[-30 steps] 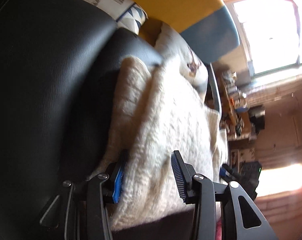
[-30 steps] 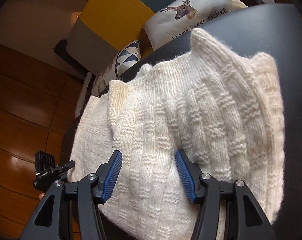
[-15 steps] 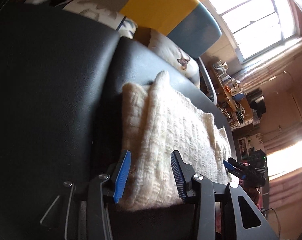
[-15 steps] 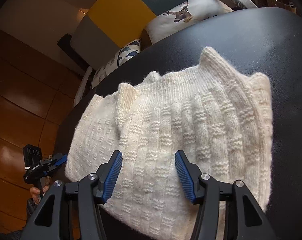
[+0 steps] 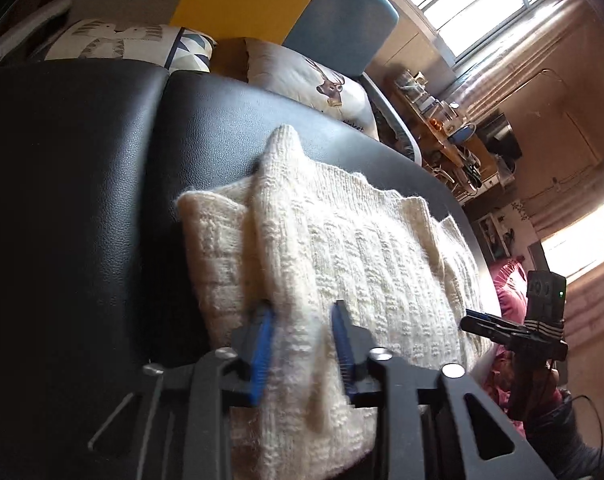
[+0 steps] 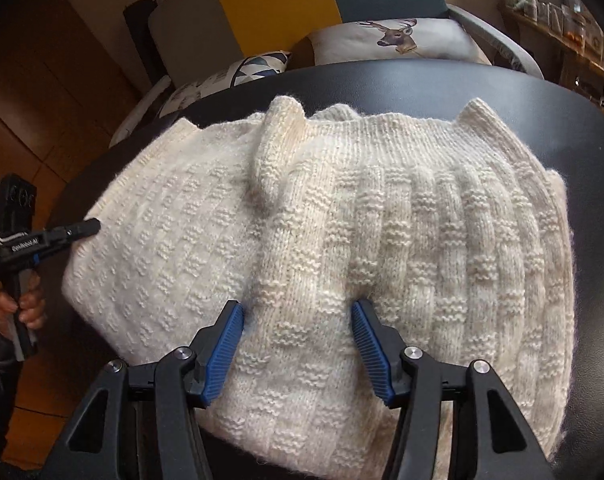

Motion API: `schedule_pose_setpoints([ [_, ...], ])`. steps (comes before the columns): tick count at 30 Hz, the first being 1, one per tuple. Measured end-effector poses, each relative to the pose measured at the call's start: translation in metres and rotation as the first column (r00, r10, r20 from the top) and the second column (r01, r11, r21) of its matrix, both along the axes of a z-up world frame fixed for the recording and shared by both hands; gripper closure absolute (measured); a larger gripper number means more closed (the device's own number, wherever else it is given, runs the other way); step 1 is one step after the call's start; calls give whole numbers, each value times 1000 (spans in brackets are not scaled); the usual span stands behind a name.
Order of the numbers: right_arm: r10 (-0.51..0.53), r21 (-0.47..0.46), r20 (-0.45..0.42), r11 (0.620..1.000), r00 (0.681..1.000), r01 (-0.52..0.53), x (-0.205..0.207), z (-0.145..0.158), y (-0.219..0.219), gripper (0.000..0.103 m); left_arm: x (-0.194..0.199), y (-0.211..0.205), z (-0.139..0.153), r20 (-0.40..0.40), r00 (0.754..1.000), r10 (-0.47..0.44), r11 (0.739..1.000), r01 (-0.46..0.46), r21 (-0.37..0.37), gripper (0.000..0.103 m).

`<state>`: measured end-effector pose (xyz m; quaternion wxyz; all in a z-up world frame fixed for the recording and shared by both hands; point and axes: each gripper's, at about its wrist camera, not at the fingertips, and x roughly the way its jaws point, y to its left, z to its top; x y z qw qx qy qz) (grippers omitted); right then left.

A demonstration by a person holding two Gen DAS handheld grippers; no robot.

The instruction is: Fold clothes

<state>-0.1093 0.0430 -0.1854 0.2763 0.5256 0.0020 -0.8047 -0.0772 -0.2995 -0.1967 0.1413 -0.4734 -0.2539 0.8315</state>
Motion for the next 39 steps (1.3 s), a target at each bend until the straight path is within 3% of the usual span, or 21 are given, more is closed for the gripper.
schedule_pose_setpoints([
  [3, 8, 10, 2, 1000, 1000, -8, 0, 2, -2, 43, 9, -1, 4, -25, 1000, 15, 1000, -15, 10, 96],
  [9, -64, -128, 104, 989, 993, 77, -10, 3, 23, 43, 45, -14, 39, -89, 993, 80, 989, -68, 129, 97],
  [12, -66, -151, 98, 985, 993, 81, -8, -2, 27, 43, 59, -12, 41, -45, 995, 93, 989, -87, 122, 96],
  [16, -67, -169, 90, 982, 994, 82, -8, -4, 26, 43, 51, -15, -1, 109, 986, 123, 990, -130, 58, 89],
  [19, -49, -197, 97, 978, 994, 68, -10, -6, 32, 43, 54, -22, -25, 149, 980, 133, 977, -155, 148, 84],
  [20, -45, -206, 100, 976, 994, 66, -10, -7, 35, 43, 58, -21, -26, 144, 980, 134, 978, -155, 143, 84],
  [22, -40, -203, 101, 977, 994, 60, -8, -6, 37, 43, 64, -15, -21, 135, 981, 137, 988, -146, 56, 86],
  [26, -12, -140, 69, 990, 998, 22, -3, 1, 33, 43, 70, -9, 0, 112, 981, 160, 987, -157, -36, 88],
  [29, -6, -105, 32, 994, 999, 9, -1, 10, 34, 45, 59, -8, 33, 11, 983, 181, 983, -181, -24, 86],
  [32, -103, -113, -77, 989, 992, 94, -11, 35, 59, 44, 39, 2, 61, -81, 980, 183, 982, -185, -27, 73],
  [35, -179, -61, -88, 983, 980, 174, -39, 43, 83, 44, 10, 34, 67, -125, 987, 101, 992, -109, -64, 65],
  [39, -243, 26, -63, 969, 968, 245, -85, 35, 107, 44, -29, 86, 50, -87, 994, -64, 988, 51, -147, 65],
])
